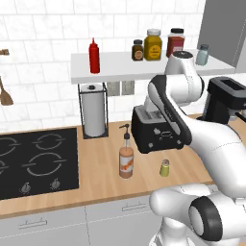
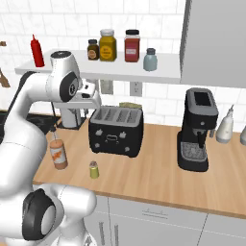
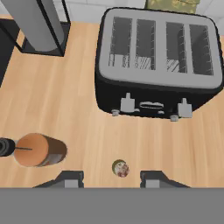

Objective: Put the shaker and condiment bottle from the counter next to their counterparts in the cabinet.

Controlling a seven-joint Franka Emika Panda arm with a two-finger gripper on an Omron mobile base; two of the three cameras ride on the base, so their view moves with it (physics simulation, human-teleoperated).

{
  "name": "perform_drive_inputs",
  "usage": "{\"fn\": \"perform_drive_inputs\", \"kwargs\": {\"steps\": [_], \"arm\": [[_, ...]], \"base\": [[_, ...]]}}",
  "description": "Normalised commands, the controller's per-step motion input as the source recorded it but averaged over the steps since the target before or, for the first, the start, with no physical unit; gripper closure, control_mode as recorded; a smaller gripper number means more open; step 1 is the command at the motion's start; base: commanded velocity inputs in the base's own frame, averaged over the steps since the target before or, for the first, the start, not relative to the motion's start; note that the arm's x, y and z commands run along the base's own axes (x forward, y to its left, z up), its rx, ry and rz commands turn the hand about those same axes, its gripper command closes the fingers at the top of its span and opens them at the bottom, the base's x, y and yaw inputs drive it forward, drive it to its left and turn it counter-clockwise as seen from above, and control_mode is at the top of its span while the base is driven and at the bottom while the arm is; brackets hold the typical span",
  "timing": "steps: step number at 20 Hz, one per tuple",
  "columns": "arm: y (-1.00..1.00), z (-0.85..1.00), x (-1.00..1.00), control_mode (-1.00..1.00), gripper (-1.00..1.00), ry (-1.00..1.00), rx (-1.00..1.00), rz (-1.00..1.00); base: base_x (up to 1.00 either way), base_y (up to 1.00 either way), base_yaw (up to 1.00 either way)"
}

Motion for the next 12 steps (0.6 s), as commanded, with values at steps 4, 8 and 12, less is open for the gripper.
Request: {"fn": "perform_drive_inputs", "kwargs": {"steps": [4, 8, 12], "arm": [[-0.11, -0.03, -0.04, -1.0, -1.0, 0.0, 0.02, 0.0], [-0.36, -0.02, -0.21, -1.0, -1.0, -0.02, 0.03, 0.0], [-0.42, -0.21, -0.44, -1.0, -1.0, -0.14, 0.09, 0.01]], "base": [[0.0, 0.0, 0.0], [0.0, 0.0, 0.0], [0.0, 0.0, 0.0]]}}
